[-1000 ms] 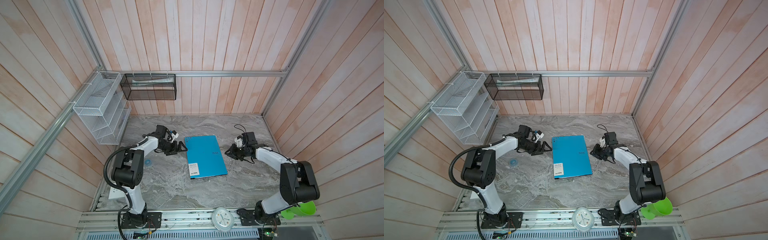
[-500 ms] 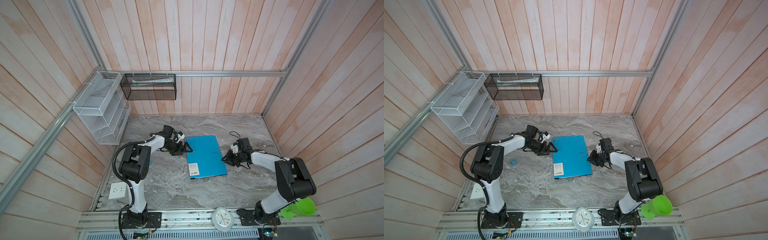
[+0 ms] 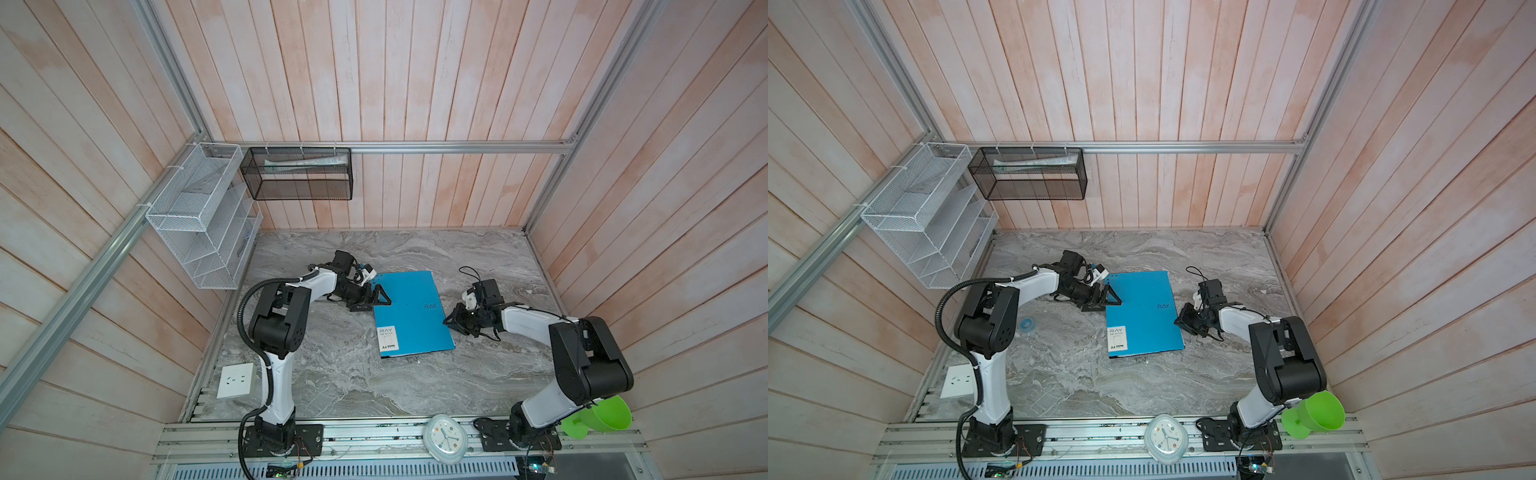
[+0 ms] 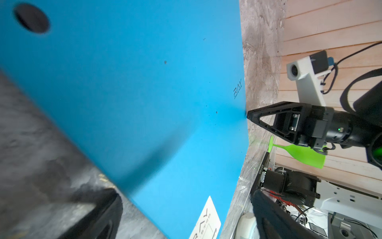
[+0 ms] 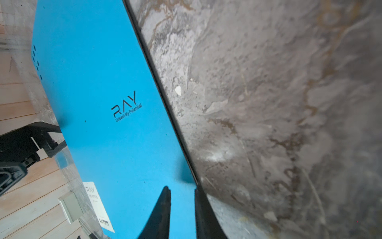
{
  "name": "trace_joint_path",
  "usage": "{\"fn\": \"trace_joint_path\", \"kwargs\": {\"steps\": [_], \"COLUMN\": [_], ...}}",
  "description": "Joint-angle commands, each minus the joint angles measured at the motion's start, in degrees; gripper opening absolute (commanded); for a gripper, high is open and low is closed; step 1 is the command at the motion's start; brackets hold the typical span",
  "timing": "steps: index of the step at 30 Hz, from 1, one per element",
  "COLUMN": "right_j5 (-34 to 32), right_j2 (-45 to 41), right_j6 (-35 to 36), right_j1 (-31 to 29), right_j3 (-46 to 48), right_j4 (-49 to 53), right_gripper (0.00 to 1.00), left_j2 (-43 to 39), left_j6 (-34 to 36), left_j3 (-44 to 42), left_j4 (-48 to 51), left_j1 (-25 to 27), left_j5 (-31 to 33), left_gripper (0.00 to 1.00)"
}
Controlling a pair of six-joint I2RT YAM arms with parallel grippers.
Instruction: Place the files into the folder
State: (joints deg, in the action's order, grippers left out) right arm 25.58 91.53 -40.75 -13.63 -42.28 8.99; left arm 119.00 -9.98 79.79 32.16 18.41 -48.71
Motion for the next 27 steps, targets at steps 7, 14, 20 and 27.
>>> {"fn": "trace_joint_path", "kwargs": {"steps": [7,14,20,27], "right_j5": [-2.47,-4.11,-7.03,-5.74], "right_j2": [-1.28,-0.68,-2.24,-3.30], "right_j6": [-0.21,1.05,3.25,5.01], "right_j1": [0.24,2.88,4.37,7.62], "right_j3": [1.15,-0.02,-2.72,-4.55], "right_j4": [1.82,3.53,6.77,8.58], "right_gripper": [0.24,0.25,0.25,0.27], "left_j2": [4.34,4.54,-0.46,-6.64], "left_j6": [-2.54,-4.66,-6.36,-8.85], "left_j3": [8.00,7.23,1.35,-5.44], "left_j4": [-0.82,-1.52,-3.97,-8.27], "left_j1": [2.58,4.41,4.67,4.71], "left_j5": [-2.91,-3.48,0.23,3.45], "left_gripper": [1.00,1.00,1.00,1.00]}}
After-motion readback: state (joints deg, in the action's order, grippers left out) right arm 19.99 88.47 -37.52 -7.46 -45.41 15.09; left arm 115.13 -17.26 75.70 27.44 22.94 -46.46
